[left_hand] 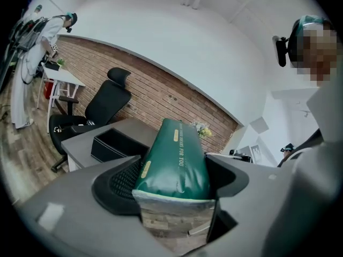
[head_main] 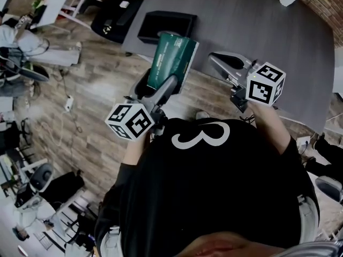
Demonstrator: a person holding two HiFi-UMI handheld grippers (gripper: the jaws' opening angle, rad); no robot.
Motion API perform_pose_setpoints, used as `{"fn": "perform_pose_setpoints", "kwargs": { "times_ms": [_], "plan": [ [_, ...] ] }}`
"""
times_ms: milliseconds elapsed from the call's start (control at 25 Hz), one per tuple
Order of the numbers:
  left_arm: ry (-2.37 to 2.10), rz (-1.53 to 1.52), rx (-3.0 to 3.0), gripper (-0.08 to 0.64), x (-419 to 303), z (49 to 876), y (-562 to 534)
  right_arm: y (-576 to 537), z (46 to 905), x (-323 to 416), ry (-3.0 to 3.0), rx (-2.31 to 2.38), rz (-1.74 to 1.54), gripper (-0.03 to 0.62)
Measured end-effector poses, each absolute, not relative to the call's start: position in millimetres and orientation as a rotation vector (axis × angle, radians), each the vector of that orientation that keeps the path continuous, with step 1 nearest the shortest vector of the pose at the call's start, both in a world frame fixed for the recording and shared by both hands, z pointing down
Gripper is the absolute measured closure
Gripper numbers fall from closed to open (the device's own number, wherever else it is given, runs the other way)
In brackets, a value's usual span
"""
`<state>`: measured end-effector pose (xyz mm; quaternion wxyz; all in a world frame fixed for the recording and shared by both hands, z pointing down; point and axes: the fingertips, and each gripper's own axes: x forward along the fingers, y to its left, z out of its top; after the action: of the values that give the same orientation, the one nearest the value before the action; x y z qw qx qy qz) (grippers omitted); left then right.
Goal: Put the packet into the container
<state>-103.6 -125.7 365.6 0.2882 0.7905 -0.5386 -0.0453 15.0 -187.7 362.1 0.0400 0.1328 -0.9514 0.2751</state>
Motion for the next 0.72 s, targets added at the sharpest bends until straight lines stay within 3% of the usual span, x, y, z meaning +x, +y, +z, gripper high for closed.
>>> {"fn": "perform_pose_setpoints", "kwargs": {
  "times_ms": [720],
  "plan": [
    [-1.193,0.045,2.279,0.164,-164.0,384.0,-218.8,-253.8,367.1,-36.9,-2.871,0.72,0.919,0.591]
  ]
}}
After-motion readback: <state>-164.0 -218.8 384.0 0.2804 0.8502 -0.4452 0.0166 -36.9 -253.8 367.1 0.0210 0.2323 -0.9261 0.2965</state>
